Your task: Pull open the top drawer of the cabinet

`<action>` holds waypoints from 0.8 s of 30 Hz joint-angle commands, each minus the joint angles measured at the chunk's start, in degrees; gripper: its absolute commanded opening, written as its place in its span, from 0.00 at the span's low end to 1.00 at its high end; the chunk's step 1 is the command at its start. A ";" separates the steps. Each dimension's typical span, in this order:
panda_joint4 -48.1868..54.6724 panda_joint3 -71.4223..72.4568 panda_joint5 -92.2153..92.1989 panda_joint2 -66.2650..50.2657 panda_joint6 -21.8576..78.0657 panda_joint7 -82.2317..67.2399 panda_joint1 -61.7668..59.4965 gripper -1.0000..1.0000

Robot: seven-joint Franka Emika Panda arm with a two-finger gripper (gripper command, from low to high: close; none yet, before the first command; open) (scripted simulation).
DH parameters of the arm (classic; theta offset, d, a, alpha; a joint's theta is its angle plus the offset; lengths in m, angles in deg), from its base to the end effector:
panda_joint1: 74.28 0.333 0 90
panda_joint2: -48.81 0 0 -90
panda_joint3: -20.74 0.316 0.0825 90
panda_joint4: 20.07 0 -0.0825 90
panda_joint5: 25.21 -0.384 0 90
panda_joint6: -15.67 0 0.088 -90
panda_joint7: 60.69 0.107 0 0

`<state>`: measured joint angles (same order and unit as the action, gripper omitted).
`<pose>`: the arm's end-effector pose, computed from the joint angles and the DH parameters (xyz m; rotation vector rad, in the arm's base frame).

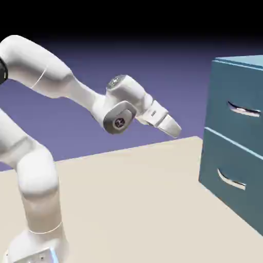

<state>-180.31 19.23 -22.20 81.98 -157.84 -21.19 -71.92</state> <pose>0.3903 0.0095 0.4669 -2.5390 0.8229 -1.0802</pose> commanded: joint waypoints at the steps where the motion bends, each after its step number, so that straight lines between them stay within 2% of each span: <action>1: 0.63 -1.26 2.50 0.43 0.41 -2.46 1.39 0.50; 24: 15.00 -30.10 59.81 10.21 9.78 -58.95 33.39 0.50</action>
<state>-165.31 -10.87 37.60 92.19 -148.06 -80.14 -38.53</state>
